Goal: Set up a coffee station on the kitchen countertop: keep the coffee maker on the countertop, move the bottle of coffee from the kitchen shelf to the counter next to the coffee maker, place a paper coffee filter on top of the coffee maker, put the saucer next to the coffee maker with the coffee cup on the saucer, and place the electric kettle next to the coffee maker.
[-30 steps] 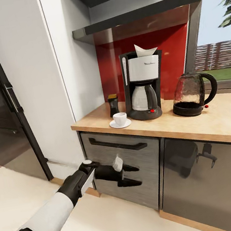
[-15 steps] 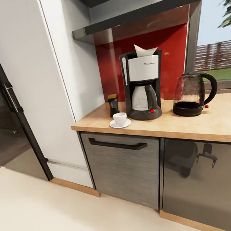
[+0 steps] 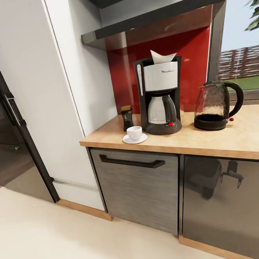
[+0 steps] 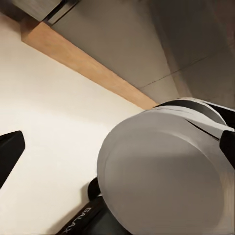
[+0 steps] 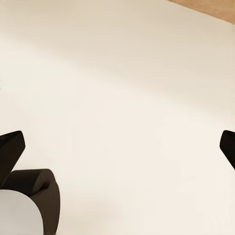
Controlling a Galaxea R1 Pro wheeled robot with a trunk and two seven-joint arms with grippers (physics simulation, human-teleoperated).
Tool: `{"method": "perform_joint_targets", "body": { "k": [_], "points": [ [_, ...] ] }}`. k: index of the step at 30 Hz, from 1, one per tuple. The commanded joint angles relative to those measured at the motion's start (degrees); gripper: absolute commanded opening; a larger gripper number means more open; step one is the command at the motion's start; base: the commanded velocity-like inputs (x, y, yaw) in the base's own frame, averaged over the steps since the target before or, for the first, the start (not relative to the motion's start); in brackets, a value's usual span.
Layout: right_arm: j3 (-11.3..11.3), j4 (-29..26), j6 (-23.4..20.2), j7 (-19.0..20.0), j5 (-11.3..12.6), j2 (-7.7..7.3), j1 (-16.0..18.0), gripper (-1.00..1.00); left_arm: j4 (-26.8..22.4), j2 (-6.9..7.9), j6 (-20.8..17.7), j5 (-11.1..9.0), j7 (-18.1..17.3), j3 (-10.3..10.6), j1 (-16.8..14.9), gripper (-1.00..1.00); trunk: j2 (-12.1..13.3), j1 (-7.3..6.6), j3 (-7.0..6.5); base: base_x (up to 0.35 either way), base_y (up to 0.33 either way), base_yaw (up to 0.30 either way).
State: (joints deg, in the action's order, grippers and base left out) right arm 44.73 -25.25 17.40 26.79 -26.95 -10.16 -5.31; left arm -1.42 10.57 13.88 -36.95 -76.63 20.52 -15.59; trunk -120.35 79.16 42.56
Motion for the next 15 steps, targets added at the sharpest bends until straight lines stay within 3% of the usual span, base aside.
{"method": "perform_joint_targets", "body": {
  "k": [1,3,8,15],
  "points": [
    [0.44,-0.05,0.25,0.35,-0.61,0.06,0.04,1.00,0.00,0.17,0.37,-0.47,0.07,0.36,0.03,1.00,-0.02,-0.01,0.04,0.000,0.000,0.000],
    [0.40,0.37,0.26,0.33,-0.63,0.10,0.04,1.00,0.01,0.46,0.37,-0.52,0.35,-0.44,0.12,1.00,-0.02,-0.01,0.04,0.000,0.000,0.000],
    [0.50,1.42,0.34,0.41,-0.52,-0.76,0.11,1.00,-0.46,-0.38,0.25,-0.89,1.47,-2.09,0.30,1.00,-0.02,-0.01,0.04,0.000,0.000,0.000],
    [0.50,1.42,0.34,0.41,-0.52,-0.76,0.11,1.00,-0.46,-0.38,0.25,-0.89,1.47,-2.09,0.30,1.00,-0.02,-0.01,0.04,0.000,0.000,0.000]
  ]
}}
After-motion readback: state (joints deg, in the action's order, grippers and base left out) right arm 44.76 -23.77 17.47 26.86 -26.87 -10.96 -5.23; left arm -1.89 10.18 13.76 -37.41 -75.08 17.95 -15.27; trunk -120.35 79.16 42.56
